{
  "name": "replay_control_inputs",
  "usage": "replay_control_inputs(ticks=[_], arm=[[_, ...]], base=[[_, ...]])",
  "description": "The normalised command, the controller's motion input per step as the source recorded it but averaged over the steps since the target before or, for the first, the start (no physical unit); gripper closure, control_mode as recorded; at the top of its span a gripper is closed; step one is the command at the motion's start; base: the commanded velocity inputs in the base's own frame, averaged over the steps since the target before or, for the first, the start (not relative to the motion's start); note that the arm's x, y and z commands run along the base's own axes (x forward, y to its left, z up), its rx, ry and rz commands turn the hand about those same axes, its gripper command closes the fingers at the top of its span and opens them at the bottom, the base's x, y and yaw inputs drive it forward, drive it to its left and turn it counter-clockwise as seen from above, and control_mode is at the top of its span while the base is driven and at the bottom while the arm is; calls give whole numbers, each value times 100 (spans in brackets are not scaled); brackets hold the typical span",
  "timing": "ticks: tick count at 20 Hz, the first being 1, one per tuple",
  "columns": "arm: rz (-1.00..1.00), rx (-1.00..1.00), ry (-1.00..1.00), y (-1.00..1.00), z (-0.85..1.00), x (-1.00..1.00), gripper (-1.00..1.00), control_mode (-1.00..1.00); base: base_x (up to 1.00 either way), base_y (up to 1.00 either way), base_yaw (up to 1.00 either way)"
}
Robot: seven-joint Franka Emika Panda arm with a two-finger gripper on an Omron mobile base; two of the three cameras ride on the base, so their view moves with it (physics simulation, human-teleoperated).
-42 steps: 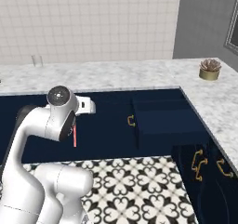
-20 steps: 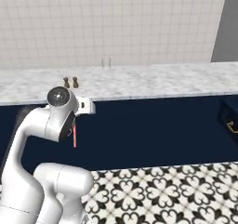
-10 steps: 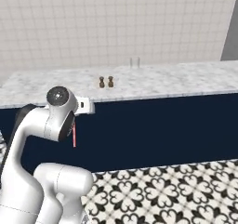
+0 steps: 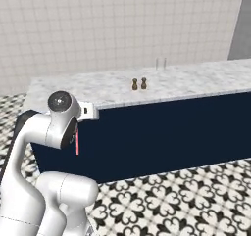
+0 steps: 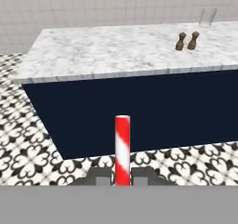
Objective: Take a straw from the drawer in front and place it inside the glass cup on the dining counter.
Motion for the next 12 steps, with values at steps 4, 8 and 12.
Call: replay_control_inputs(ticks=[4, 8, 12], arm=[[0, 0, 0, 0, 0, 0, 100, 100], [0, 0, 0, 0, 0, 0, 100, 100], [0, 0, 0, 0, 0, 0, 100, 100]], base=[[0, 100, -30], [0, 100, -33], [0, 100, -36]])
